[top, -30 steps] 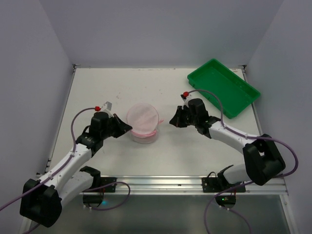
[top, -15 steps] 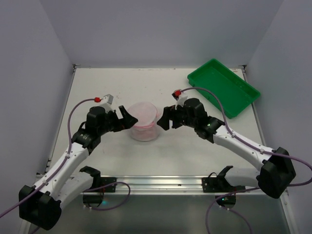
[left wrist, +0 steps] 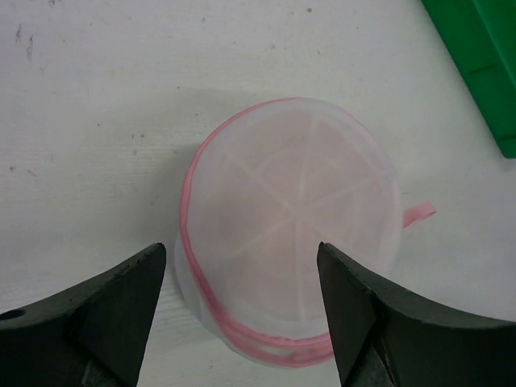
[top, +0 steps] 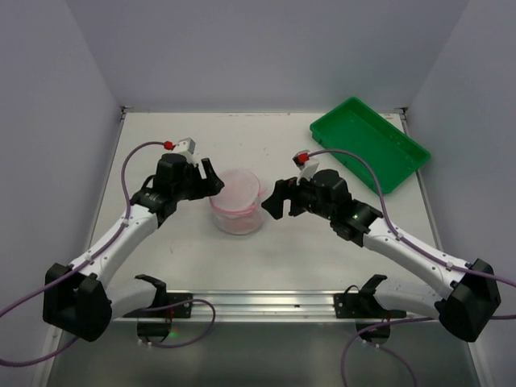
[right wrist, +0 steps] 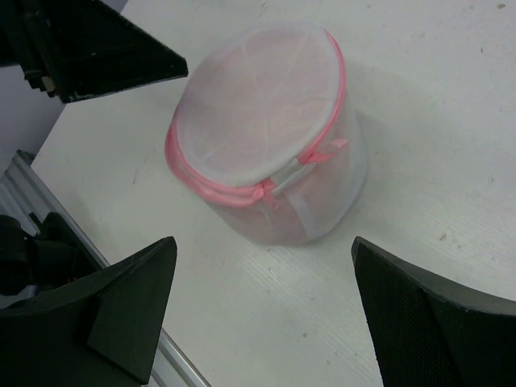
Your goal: Unzip the laundry bag and remove the bra
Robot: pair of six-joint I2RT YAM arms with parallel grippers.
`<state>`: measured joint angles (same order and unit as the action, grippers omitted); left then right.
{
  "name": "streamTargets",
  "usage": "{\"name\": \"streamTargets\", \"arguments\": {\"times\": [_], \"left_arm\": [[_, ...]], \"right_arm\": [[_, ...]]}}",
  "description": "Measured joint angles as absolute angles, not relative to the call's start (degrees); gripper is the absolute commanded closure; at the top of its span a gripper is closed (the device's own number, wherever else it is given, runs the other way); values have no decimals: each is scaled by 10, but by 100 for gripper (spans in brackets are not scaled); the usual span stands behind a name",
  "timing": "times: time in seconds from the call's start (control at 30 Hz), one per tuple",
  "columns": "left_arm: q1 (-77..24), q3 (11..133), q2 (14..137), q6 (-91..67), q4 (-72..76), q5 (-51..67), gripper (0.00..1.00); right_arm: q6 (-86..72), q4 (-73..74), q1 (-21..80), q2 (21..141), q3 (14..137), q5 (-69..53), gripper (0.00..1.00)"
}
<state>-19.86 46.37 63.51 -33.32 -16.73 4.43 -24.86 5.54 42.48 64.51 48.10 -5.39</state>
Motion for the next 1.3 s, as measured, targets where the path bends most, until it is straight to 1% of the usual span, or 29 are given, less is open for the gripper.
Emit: {"name": "streamTargets", "arguments": {"times": [0.17,0.33,0.43,0.47,0.57,0.6,0.63,0.67,0.73,0.77,0.9,1.07,1.3], "left_arm": [[-197,489,715,-305,-163,46,28],[-195,514,765,-277,-161,44,32],[-195,527,782,-264,-159,43,41],[-195,529,786,-261,-159,43,48],[-195,530,790,-253,-158,46,57],[-195,530,790,-249,-158,48,64],[-195,530,790,-248,-157,49,69],[-195,530,790,-245,-155,51,77],[-195,530,790,-241,-154,53,85],[-195,530,790,-239,-154,54,91],[-195,530,782,-231,-154,55,93],[-195,534,728,-218,-156,55,96],[-207,573,672,-202,-155,60,96]], "right_arm": [[-258,52,425,619,436,-55,9],[-264,52,425,596,407,-55,10],[-269,51,425,588,399,-56,9],[-270,52,425,587,397,-56,9],[-273,50,425,587,395,-57,10],[-274,50,425,587,394,-58,10],[-274,49,425,587,393,-58,10],[-274,49,425,587,392,-58,10],[-275,48,425,587,392,-60,11],[-275,47,425,587,392,-61,10],[-275,47,425,587,392,-61,11],[-274,48,425,582,391,-57,11],[-274,52,425,555,389,-50,11]]}}
